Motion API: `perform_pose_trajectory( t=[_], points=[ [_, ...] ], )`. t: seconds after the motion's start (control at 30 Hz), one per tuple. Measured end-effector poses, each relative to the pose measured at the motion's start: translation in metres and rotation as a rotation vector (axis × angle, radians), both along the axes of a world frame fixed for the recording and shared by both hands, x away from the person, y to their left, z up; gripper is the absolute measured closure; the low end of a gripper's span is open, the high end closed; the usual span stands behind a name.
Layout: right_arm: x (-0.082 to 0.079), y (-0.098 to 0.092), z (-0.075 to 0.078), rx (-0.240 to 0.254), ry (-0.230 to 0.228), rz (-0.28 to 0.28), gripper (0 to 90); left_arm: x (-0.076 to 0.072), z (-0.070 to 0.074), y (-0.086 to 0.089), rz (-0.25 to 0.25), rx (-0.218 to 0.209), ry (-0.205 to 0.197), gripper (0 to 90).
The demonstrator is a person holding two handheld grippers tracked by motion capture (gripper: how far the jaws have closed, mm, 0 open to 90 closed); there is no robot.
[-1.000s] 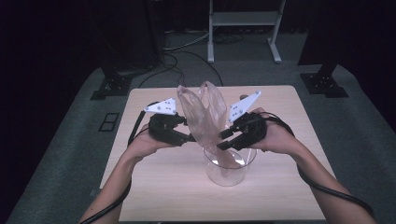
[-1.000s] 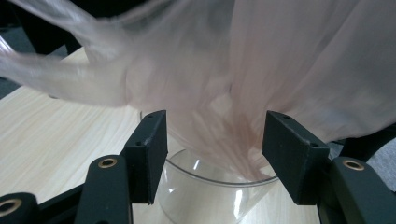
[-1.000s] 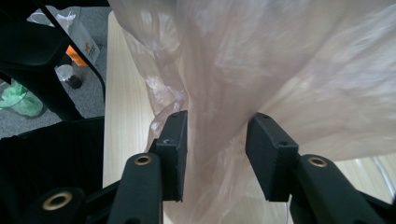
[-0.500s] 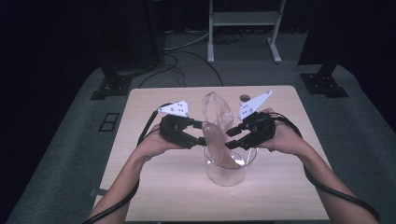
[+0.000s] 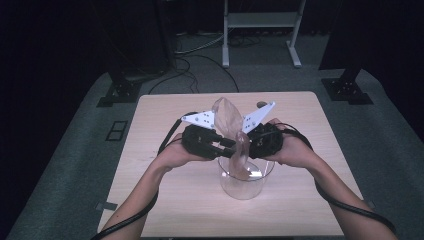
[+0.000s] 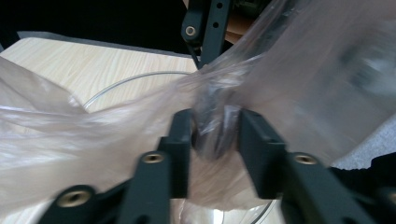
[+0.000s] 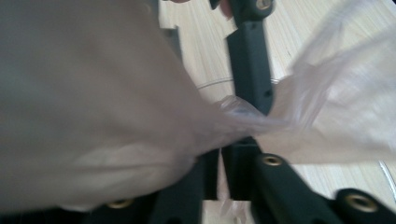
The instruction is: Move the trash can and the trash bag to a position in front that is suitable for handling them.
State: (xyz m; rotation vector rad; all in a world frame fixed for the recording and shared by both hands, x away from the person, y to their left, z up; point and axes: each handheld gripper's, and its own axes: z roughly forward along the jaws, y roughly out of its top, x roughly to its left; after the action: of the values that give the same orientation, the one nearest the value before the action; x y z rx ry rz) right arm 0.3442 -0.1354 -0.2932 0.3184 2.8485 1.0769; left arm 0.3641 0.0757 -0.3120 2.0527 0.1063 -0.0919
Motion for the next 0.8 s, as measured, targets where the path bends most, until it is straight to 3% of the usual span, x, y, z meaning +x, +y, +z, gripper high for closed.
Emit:
perform_pose_trajectory(
  t=[0.13,0.17,0.2,0.3,0.43,0.57,0.8],
  points=[
    [-0.002,-0.003,0.001,0.01,0.01,-0.001,90.0,-0.003,0.004,-0.003,-0.022,0.013,-0.025,70.2],
    [-0.004,-0.006,0.002,0.014,0.014,-0.007,90.0,-0.003,0.006,-0.004,-0.021,0.012,-0.026,72.9],
    [-0.004,-0.008,0.002,0.005,0.008,-0.011,90.0,-0.003,0.008,-0.002,-0.009,0.0,-0.026,82.4],
    [-0.004,-0.018,0.001,0.016,0.018,-0.025,90.0,0.0,0.009,0.001,-0.007,-0.004,-0.028,81.1],
    [-0.005,-0.026,0.003,0.03,0.02,-0.04,90.0,-0.001,0.009,0.0,-0.005,-0.003,-0.029,88.9],
    [-0.007,-0.03,0.006,0.02,0.013,-0.043,90.0,0.0,0.009,0.0,-0.012,0.012,-0.03,89.8],
    [-0.01,-0.045,0.008,-0.002,0.009,-0.062,90.0,-0.001,0.009,0.012,0.02,0.017,-0.027,89.8]
  ],
)
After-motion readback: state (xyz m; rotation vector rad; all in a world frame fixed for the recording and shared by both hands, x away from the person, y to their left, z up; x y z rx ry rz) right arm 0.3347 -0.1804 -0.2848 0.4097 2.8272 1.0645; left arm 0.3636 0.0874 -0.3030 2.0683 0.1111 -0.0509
